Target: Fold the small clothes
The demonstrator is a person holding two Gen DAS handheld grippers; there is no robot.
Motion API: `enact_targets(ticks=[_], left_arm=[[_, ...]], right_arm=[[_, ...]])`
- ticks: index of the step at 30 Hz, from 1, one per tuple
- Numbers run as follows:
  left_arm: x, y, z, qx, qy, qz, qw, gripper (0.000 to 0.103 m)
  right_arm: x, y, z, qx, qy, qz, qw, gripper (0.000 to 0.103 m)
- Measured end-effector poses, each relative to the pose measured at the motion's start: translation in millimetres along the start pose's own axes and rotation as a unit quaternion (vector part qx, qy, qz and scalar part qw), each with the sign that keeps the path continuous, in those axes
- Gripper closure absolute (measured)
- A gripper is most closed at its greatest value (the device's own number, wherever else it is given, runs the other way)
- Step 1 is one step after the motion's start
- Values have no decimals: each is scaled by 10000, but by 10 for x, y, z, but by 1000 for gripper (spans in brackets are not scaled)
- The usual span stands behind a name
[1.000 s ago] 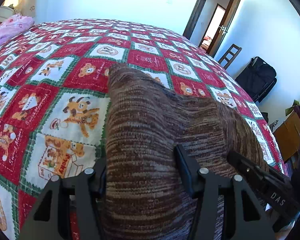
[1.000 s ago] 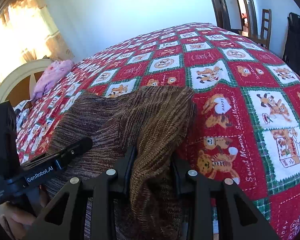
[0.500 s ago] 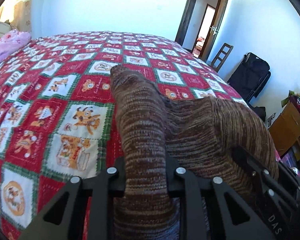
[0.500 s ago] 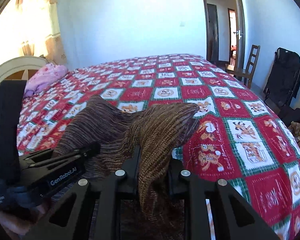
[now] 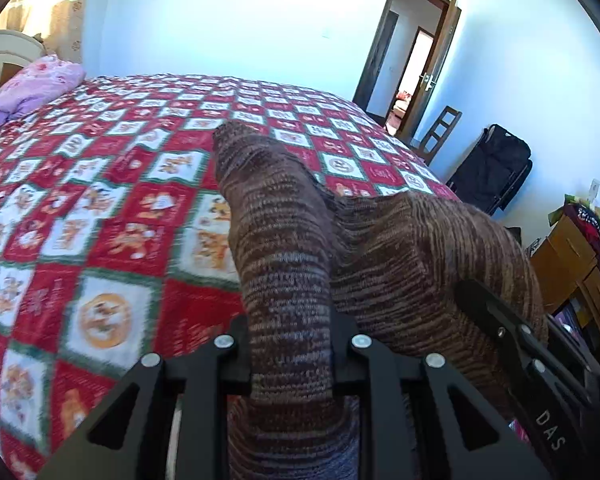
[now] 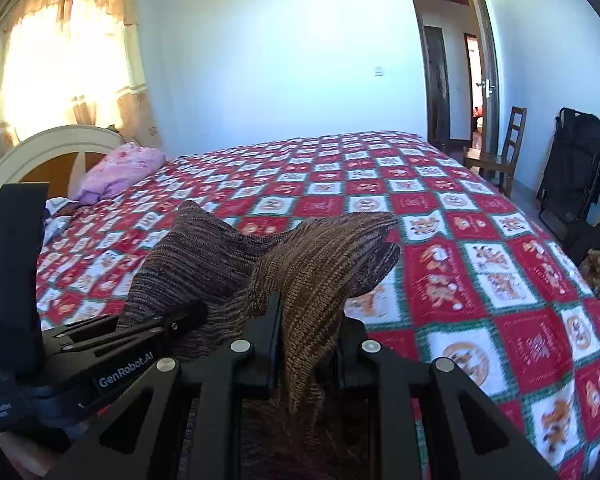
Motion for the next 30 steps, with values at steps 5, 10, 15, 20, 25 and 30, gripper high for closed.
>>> enact_targets(ticks=[5, 10, 15, 20, 25, 30], left_arm=[[-74, 225, 225, 299, -12, 112, 9995, 79], [-142, 489, 428, 640, -94, 158, 9978, 79], [-194, 820, 676, 874, -217, 352, 9953, 79], [-170, 1179, 815, 1158, -349, 556, 9911, 79], [-87, 1485, 793, 1401, -453, 633, 9871, 79], [0, 1781, 543, 1567, -640, 498, 9843, 79]], right_arm=[[-101, 358, 128, 348, 54, 46, 9994, 82], [-172, 771, 175, 659, 72, 248, 9975, 82], [-212, 1131, 180, 986, 127, 378, 9943, 82], [-208, 1522, 87, 1318, 136, 626, 9892, 82], [-156, 1848, -112, 1536, 2, 917, 9839, 82], [-154, 2085, -533, 1499, 4, 1228, 9810, 82]])
Point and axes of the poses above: each gripper's, at about its wrist camera, not at the fingertips, and z roughly against the way its jaws point, y to its left, x to its top, the point moved 5 cm from there along -z, roughly the way its jaws point, and after that the axes turned 7 degrees about -x, right-handed, at the moved point
